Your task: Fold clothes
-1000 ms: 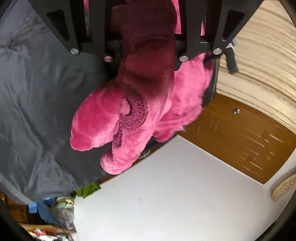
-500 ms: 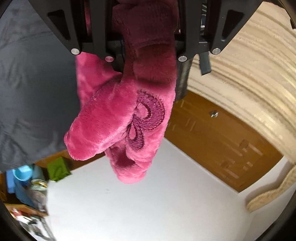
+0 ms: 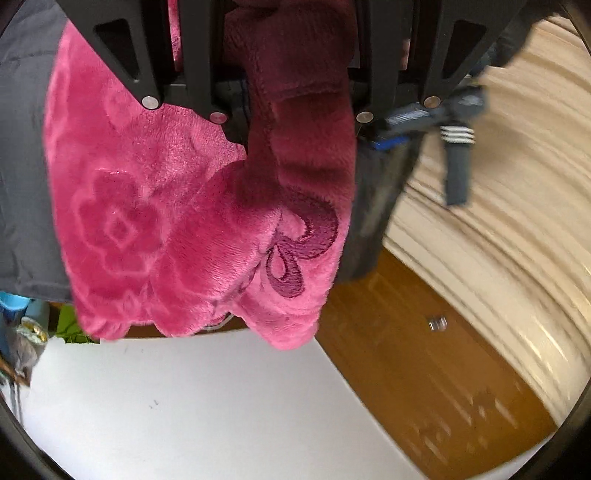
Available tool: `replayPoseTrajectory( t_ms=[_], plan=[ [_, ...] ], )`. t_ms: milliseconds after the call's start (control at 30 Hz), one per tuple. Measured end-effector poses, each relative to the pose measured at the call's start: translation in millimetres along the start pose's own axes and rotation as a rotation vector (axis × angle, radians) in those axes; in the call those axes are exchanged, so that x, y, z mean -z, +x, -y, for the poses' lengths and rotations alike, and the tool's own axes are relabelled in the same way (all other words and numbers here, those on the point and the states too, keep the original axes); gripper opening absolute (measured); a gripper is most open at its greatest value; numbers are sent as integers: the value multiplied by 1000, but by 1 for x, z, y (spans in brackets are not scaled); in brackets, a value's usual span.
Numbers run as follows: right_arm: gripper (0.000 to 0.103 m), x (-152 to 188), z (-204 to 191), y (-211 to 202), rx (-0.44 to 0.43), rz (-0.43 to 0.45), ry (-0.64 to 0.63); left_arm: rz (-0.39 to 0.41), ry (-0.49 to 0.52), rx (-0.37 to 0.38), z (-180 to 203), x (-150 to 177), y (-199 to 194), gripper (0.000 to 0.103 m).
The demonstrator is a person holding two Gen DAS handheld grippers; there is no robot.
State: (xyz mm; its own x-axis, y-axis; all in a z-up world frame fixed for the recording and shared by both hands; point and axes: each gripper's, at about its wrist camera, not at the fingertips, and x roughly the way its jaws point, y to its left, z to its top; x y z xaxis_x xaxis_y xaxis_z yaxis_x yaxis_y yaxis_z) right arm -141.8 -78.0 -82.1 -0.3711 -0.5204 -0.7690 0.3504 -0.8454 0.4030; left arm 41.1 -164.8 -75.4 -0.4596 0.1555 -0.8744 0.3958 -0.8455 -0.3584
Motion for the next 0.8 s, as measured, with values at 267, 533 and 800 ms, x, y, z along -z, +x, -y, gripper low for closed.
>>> replayPoseTrajectory(
  t_ms=[267,533,800],
  plan=[
    [50,22,-28,57,88,-68,-118,-9,-48,-15,-24,9,-10,103],
    [83,26,-56,49,-6,-56,-160,-6,-37,-2,-24,15,-25,103],
    [83,28,-73,-44,-281,110,-246,7,-63,-11,-23,12,-32,103]
  ],
)
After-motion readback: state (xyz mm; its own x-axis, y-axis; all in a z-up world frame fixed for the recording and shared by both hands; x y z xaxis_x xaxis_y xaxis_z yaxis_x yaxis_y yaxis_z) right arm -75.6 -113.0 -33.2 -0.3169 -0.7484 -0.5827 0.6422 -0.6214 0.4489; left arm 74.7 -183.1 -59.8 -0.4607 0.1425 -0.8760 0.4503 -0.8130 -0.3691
